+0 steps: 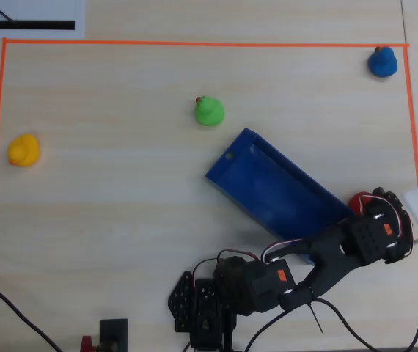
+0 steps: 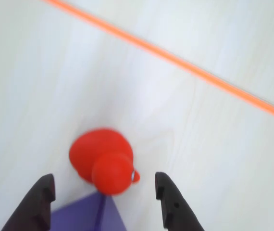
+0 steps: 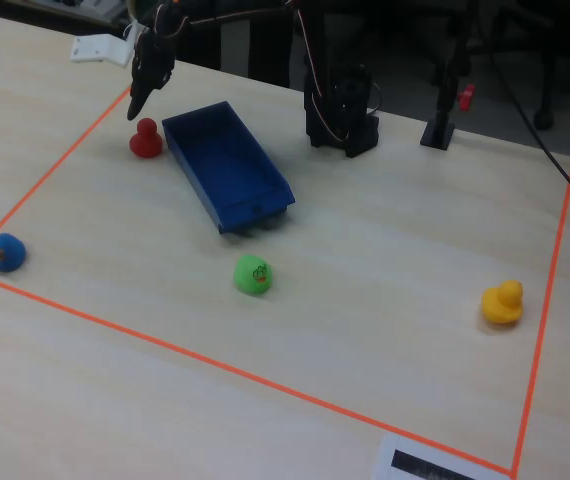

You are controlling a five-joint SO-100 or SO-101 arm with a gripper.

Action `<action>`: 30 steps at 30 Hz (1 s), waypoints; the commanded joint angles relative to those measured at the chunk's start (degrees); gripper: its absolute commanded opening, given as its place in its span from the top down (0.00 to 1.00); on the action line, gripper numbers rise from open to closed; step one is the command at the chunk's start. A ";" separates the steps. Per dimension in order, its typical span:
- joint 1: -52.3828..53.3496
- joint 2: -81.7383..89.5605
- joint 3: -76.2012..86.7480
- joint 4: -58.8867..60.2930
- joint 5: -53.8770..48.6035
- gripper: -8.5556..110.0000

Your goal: Grasp red duck and put it into box.

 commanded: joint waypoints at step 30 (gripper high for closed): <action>-0.35 -11.07 -13.62 8.79 -2.20 0.68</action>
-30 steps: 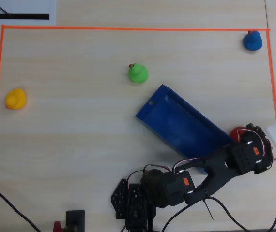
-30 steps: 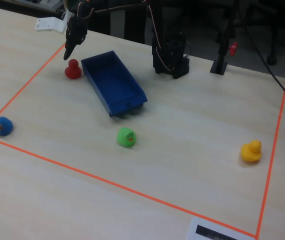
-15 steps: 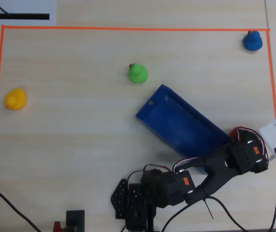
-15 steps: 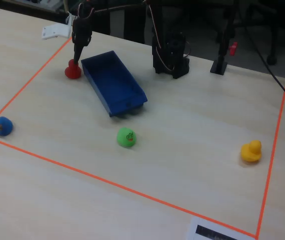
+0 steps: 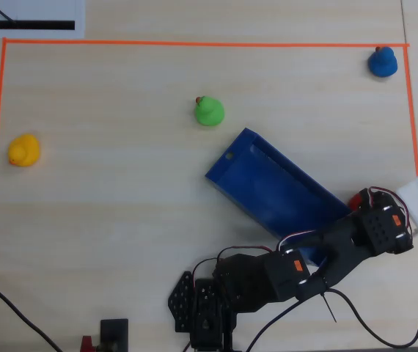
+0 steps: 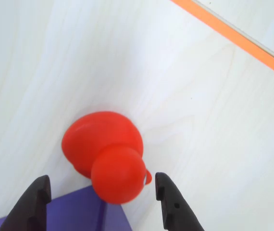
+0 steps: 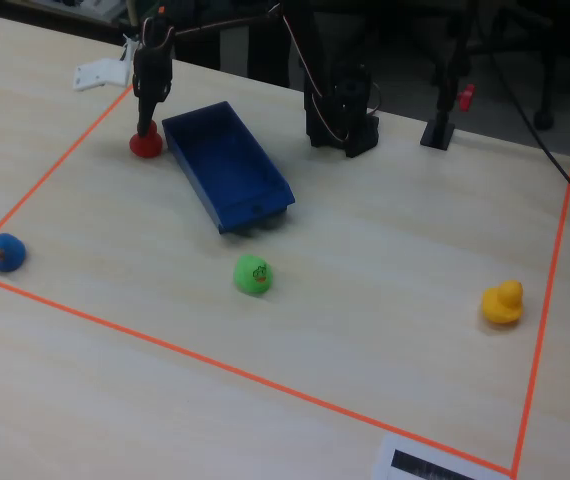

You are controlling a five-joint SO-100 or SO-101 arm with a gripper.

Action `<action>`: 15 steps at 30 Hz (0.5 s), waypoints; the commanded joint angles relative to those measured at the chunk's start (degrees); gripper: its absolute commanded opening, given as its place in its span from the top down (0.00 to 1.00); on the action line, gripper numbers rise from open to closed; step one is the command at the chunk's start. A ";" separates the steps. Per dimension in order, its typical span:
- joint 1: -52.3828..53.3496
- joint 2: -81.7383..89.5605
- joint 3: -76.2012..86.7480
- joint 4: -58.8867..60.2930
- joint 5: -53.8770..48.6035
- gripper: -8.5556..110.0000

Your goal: Grasp red duck and put it into box.

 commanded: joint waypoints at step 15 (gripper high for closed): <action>2.20 -2.11 -3.87 -0.35 -1.14 0.68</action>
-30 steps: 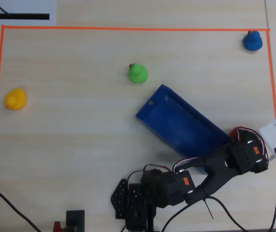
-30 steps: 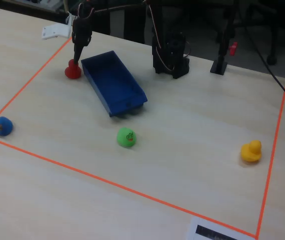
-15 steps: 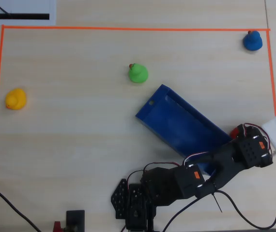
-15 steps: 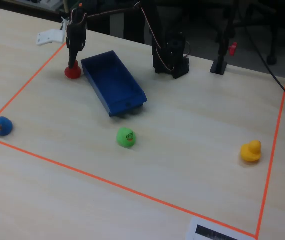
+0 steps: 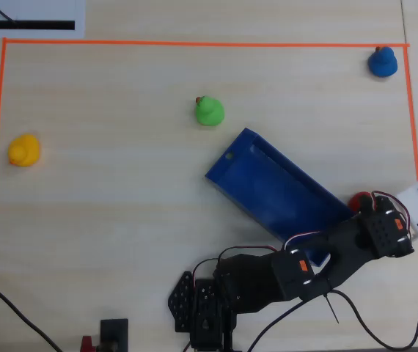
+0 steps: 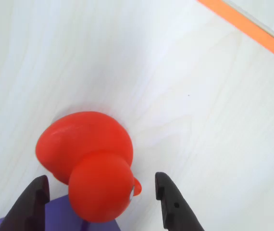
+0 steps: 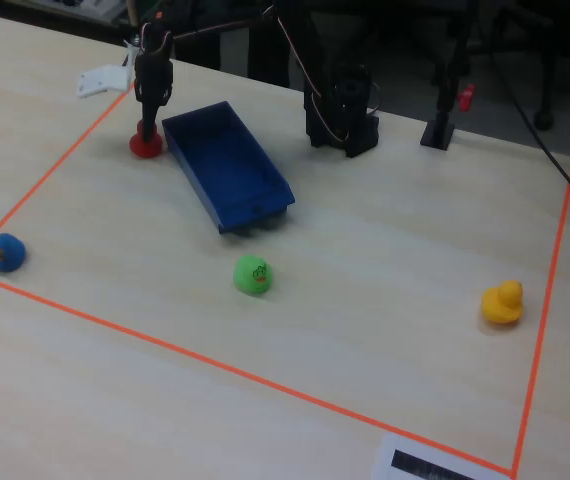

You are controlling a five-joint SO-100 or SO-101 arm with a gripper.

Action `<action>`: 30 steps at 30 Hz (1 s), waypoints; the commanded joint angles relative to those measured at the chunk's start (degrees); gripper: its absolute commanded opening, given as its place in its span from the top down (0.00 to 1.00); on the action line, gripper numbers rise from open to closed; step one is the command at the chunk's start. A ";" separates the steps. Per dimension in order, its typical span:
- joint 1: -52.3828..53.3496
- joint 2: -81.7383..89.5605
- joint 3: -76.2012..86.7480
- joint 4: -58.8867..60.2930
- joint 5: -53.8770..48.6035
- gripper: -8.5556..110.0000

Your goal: Grasp red duck and put it into box.

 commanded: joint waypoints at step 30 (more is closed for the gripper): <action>1.58 -0.79 -5.71 -1.76 -3.08 0.93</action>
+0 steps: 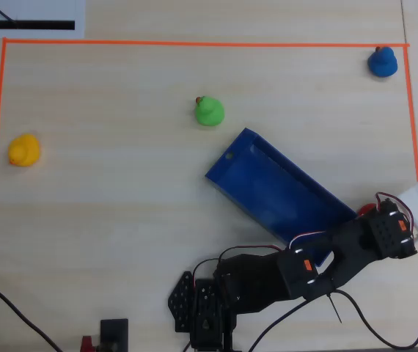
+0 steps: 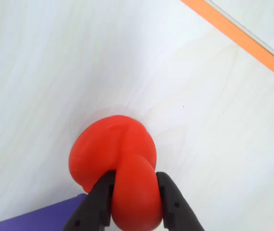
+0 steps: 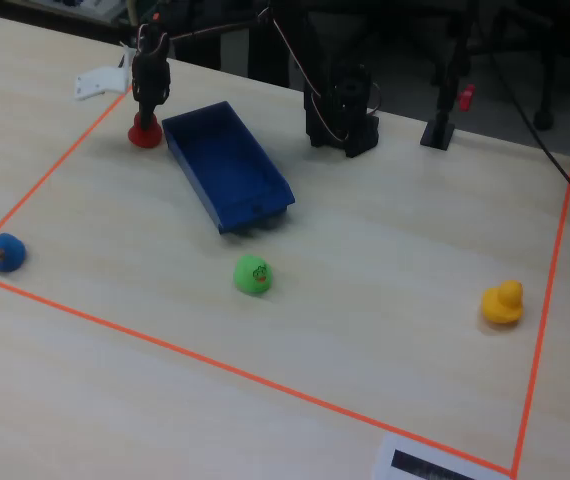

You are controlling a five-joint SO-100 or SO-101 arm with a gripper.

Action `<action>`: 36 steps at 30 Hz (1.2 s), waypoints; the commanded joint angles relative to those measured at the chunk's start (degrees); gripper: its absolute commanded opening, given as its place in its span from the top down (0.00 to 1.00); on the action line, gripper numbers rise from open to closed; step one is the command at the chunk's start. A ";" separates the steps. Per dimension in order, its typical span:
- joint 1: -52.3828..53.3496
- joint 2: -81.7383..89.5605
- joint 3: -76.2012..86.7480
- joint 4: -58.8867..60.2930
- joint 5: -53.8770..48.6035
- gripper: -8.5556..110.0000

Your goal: Grasp red duck and put it into box.

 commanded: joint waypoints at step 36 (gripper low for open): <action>-17.23 48.34 16.96 37.62 -2.20 0.93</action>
